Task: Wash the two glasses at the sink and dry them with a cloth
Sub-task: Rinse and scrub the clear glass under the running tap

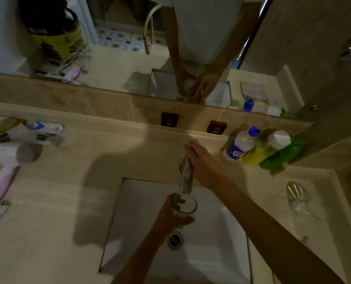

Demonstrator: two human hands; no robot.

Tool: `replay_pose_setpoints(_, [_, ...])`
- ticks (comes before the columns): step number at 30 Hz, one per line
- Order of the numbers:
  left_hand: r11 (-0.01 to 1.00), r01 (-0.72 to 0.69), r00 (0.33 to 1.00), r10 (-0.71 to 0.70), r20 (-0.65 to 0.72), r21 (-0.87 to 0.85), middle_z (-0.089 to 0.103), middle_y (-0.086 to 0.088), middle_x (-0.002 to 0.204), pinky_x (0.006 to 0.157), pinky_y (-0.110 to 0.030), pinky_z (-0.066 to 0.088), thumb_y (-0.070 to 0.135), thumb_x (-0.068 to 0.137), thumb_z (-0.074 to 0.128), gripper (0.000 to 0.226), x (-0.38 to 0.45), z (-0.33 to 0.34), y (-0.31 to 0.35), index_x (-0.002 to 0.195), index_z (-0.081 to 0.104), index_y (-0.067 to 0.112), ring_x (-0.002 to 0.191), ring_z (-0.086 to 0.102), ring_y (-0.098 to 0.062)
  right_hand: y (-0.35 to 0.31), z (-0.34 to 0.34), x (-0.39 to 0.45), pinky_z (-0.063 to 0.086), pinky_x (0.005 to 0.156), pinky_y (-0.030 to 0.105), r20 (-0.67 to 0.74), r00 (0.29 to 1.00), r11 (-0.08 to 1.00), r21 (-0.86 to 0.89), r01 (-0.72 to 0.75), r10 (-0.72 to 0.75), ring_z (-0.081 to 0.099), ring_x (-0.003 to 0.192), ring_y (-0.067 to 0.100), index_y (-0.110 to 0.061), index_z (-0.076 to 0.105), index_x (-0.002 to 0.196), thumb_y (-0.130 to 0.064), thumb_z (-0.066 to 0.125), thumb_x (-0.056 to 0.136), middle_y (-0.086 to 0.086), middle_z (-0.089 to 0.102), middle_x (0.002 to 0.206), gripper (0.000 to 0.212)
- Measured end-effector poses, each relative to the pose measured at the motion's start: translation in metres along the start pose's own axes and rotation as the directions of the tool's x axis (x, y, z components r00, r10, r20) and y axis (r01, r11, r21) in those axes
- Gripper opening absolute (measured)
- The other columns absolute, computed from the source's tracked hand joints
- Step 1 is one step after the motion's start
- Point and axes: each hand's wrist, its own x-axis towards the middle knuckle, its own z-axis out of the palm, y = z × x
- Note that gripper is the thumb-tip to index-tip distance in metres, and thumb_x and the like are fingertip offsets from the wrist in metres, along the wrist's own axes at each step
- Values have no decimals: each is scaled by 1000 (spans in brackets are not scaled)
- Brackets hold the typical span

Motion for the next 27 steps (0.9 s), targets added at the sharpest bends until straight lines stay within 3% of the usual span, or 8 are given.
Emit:
replay_pose_setpoints(4, [998, -38, 999, 37, 16, 46, 56, 17, 125, 79, -9, 48, 20, 61, 97, 91, 11, -2, 3, 135, 45, 23, 109, 54, 3, 5, 2, 5, 49, 98, 39, -4, 999, 999, -14, 36, -36, 54, 117, 30, -10, 35, 148, -12, 55, 93, 11, 37, 148, 59])
replay_pose_setpoints(7, [998, -24, 1000, 23, 14, 50, 55, 19, 121, 84, -16, 50, 21, 61, 97, 90, 19, -2, 6, 131, 42, 31, 108, 53, 6, 8, -1, 7, 50, 91, 42, -1, 998, 998, 5, 55, -55, 55, 109, 31, -9, 39, 145, -10, 56, 91, 11, 41, 142, 57])
replay_pose_setpoints(12, [997, -29, 1000, 28, 14, 73, 54, 16, 121, 94, -29, 51, 19, 61, 97, 96, 27, -4, 3, 136, 38, 30, 115, 55, -14, 8, -7, 10, 52, 83, 40, 4, 996, 995, 43, 90, -90, 59, 97, 29, -7, 48, 136, -8, 57, 89, 11, 48, 131, 48])
replay_pose_setpoints(17, [997, -31, 999, 29, 27, 73, 50, 27, 120, 81, -9, 48, 22, 60, 97, 95, 28, -6, 5, 133, 38, 36, 111, 54, -7, 10, -10, 11, 51, 83, 36, 24, 992, 992, -8, 128, -128, 58, 99, 24, -12, 48, 131, -10, 55, 89, 7, 48, 129, 43])
replay_pose_setpoints(21, [997, -42, 999, 40, 22, 71, 51, 25, 119, 78, -7, 50, 18, 61, 96, 92, 28, -5, 7, 130, 38, 36, 108, 55, -4, 11, -14, 13, 52, 83, 35, 24, 995, 991, 92, 97, -100, 57, 103, 25, -10, 53, 128, -5, 56, 88, 7, 52, 123, 40])
replay_pose_setpoints(22, [997, -45, 999, 43, 22, 63, 52, 24, 120, 82, -11, 52, 17, 61, 96, 91, 29, -5, 7, 129, 39, 37, 109, 56, -3, 12, -16, 15, 52, 81, 33, 32, 997, 988, 137, 71, -76, 57, 101, 24, -12, 55, 125, -4, 55, 88, 6, 53, 118, 38])
replay_pose_setpoints(25, [997, -42, 999, 40, 28, 59, 55, 15, 125, 99, -39, 54, 16, 60, 97, 92, 30, -4, 6, 133, 41, 32, 118, 57, -15, 15, -19, 20, 51, 79, 29, 58, 997, 979, 202, 30, -42, 57, 97, 21, -15, 55, 125, -2, 57, 87, 3, 54, 112, 40])
replay_pose_setpoints(27, [997, -44, 999, 43, 19, 56, 56, 12, 127, 100, -42, 53, 17, 58, 97, 94, 30, -4, 4, 134, 43, 29, 119, 56, -18, 16, -18, 20, 53, 82, 31, 67, 996, 977, 212, 36, -51, 58, 100, 21, -14, 54, 131, 0, 59, 86, 5, 56, 115, 47])
